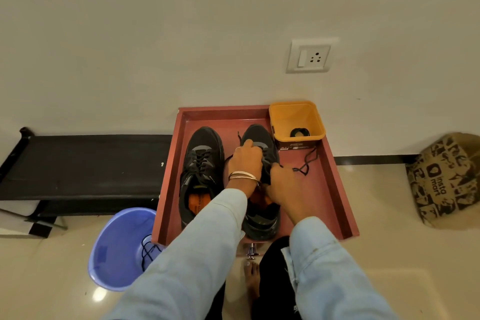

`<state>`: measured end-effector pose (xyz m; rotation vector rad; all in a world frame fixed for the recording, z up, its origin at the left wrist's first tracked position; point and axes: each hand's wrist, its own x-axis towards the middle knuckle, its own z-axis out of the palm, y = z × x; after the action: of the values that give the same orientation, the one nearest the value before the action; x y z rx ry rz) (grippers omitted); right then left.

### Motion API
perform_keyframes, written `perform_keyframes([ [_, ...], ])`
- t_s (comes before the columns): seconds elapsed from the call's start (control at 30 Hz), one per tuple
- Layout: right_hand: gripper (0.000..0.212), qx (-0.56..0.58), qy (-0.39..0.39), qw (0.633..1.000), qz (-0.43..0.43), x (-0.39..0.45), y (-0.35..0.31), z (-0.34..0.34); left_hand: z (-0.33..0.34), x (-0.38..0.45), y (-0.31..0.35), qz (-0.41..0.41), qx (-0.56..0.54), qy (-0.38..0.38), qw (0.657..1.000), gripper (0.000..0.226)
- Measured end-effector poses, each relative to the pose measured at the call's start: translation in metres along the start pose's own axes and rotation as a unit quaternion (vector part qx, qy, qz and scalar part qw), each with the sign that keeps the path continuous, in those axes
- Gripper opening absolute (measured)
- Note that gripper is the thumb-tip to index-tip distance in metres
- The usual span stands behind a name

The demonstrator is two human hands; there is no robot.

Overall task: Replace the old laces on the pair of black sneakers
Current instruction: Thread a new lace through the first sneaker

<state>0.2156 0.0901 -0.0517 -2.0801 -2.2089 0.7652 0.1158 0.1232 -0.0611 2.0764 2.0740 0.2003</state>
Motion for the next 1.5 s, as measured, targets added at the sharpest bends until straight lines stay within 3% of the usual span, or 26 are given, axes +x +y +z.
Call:
perform_keyframes([
  [0.13,0.034,-0.015,0.059,0.997,0.036,0.005,0.005,0.017,0.004,0.002,0.005,-0.019,0.009,0.020,1.000,0.023],
  [0.27,0.041,0.050,0.057,0.995,0.059,0.006,0.008,0.025,0.001,0.008,0.008,-0.027,0.021,0.009,0.999,0.029],
  [0.43,0.041,0.075,0.057,0.992,0.084,0.005,0.010,0.027,0.004,0.009,0.007,0.022,0.038,0.013,0.999,0.032],
  [0.47,0.040,0.081,0.057,0.991,0.090,0.005,0.010,0.028,0.003,0.008,0.005,-0.007,0.010,0.024,1.000,0.031],
  [0.53,0.037,0.083,0.059,0.990,0.098,0.006,0.010,0.030,0.001,0.012,-0.007,-0.158,-0.112,0.041,0.980,0.030],
  [0.6,0.035,0.081,0.062,0.990,0.100,0.006,0.009,0.030,0.001,0.016,-0.022,-0.292,-0.268,0.030,0.918,0.029],
  [0.63,0.035,0.081,0.063,0.990,0.099,0.006,0.009,0.030,0.001,0.016,-0.025,-0.308,-0.313,0.031,0.898,0.026],
  [0.67,0.035,0.083,0.065,0.990,0.098,0.006,0.009,0.029,0.001,0.014,-0.026,-0.295,-0.334,0.029,0.895,0.020],
  [0.73,0.035,0.088,0.066,0.989,0.098,0.006,0.009,0.030,-0.001,0.008,-0.024,-0.211,-0.305,0.033,0.928,0.021],
  [0.83,0.035,0.087,0.064,0.989,0.097,0.006,0.010,0.030,-0.002,0.005,-0.021,-0.041,-0.154,0.049,0.986,0.034],
  [0.9,0.034,0.088,0.062,0.989,0.097,0.007,0.010,0.031,-0.004,0.005,-0.015,0.022,-0.021,0.010,0.999,0.033],
  [0.97,0.032,0.088,0.063,0.989,0.099,0.007,0.009,0.031,-0.003,0.008,-0.009,0.039,0.078,-0.019,0.996,0.031],
  [1.03,0.031,0.094,0.066,0.988,0.101,0.007,0.008,0.032,-0.003,0.009,-0.002,0.035,0.108,-0.001,0.993,0.028],
  [1.13,0.032,0.095,0.068,0.988,0.101,0.007,0.009,0.033,-0.003,0.010,0.003,0.004,0.065,0.018,0.998,0.028],
  [1.2,0.034,0.087,0.065,0.989,0.105,0.008,0.009,0.032,-0.003,0.013,-0.003,-0.063,-0.045,0.036,0.996,0.029],
  [1.23,0.035,0.086,0.063,0.989,0.106,0.008,0.010,0.032,-0.004,0.014,-0.009,-0.114,-0.152,0.065,0.980,0.031],
  [1.27,0.036,0.087,0.062,0.989,0.105,0.008,0.010,0.032,-0.006,0.014,-0.014,-0.164,-0.280,0.099,0.941,0.034],
  [1.33,0.038,0.091,0.063,0.989,0.101,0.008,0.010,0.032,-0.011,0.010,-0.022,-0.250,-0.502,0.188,0.806,0.030],
  [1.4,0.038,0.086,0.067,0.989,0.100,0.008,0.010,0.033,-0.021,0.006,-0.026,-0.300,-0.626,0.224,0.684,0.009],
  [1.43,0.038,0.083,0.069,0.989,0.099,0.008,0.010,0.033,-0.023,0.005,-0.028,-0.296,-0.645,0.223,0.669,0.016],
  [1.47,0.038,0.082,0.071,0.989,0.097,0.008,0.010,0.033,-0.022,0.007,-0.032,-0.274,-0.636,0.206,0.691,0.020],
  [1.5,0.037,0.082,0.071,0.989,0.096,0.008,0.010,0.033,-0.018,0.009,-0.035,-0.246,-0.601,0.180,0.739,0.020],
])
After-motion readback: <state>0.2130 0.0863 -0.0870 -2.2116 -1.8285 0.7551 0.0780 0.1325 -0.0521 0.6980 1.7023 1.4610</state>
